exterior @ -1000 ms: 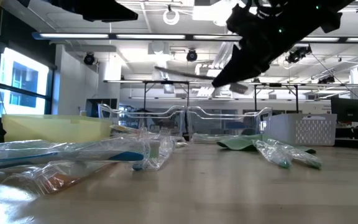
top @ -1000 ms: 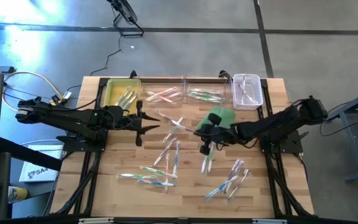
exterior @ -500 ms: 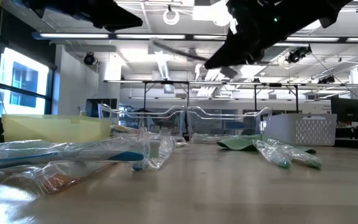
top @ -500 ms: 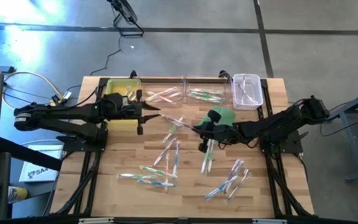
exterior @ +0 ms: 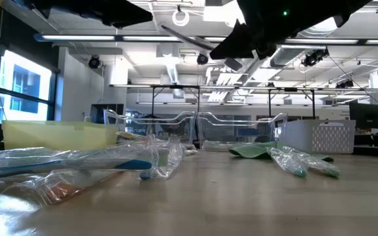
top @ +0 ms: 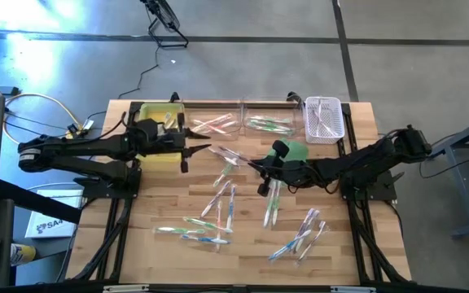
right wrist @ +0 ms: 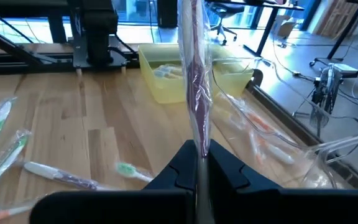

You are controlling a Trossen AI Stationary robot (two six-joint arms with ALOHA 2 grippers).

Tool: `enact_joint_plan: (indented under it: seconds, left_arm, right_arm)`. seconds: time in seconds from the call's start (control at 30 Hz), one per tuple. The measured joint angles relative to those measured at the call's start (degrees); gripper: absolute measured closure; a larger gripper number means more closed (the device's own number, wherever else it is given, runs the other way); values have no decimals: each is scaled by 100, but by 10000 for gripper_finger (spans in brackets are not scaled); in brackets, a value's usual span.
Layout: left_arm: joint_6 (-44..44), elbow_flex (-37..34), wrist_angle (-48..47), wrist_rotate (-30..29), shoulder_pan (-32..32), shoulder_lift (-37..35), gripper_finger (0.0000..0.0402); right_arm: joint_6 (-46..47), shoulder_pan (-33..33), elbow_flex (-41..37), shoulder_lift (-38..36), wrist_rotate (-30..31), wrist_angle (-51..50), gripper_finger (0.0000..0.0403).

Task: Pick & Place Toothbrushes
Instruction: Put the purple toothbrush into the white bin

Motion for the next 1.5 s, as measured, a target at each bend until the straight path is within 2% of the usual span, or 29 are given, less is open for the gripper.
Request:
enact_joint_plan:
  seconds: [0.33, 0.5, 0.7, 0.87, 1.0, 1.1, 1.43, 1.5]
  left_arm:
    - [6, 0, 116, 129, 11, 389, 309]
    - [426, 0, 134, 127, 15, 512, 309]
    - [452, -2, 132, 127, 15, 597, 306]
    - [452, -4, 316, 127, 15, 595, 267]
    - [324, -4, 868, 127, 15, 701, 218]
    - [-19, -6, 1272, 127, 14, 868, 196]
    - [-971, -9, 1798, 155, 13, 1477, 190]
    - [-1123, -11, 2012, 352, 15, 1602, 190]
  right_arm:
    - [-322, 0, 0, 0, 136, 157, 395]
    - [-498, -13, 0, 2, 318, 213, 395]
    - [-623, -150, 0, 2, 322, 389, 395]
    - [-729, -227, 0, 2, 308, 444, 395]
    - [-786, -240, 0, 2, 300, 586, 395]
    - [-901, -240, 0, 2, 304, 742, 395]
    - [-1144, -188, 0, 2, 276, 924, 395]
    - [-1365, -145, 0, 2, 253, 1036, 395]
